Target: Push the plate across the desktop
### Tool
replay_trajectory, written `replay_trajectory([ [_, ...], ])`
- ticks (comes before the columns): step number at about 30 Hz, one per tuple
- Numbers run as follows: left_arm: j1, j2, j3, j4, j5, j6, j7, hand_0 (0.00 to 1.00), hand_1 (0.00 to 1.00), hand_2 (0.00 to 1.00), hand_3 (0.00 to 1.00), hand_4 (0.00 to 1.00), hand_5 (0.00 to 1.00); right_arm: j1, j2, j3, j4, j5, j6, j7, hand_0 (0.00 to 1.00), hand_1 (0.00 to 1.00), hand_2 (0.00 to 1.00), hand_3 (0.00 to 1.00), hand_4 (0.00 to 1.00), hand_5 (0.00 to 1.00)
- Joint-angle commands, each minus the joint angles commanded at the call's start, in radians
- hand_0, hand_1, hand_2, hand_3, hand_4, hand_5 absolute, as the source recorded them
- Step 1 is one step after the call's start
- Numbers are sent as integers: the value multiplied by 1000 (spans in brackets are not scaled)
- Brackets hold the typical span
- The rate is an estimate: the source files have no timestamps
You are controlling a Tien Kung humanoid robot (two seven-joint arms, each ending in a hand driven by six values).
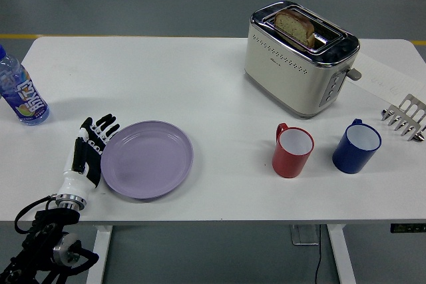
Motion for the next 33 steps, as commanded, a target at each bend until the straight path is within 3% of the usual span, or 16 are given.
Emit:
replay_trajectory([
  [33,-28,-8,158,-8,-44,6,-4,837,839,848,739,532,998,4,0,8,0,-14,0,-2,553,465,609,587,324,513],
])
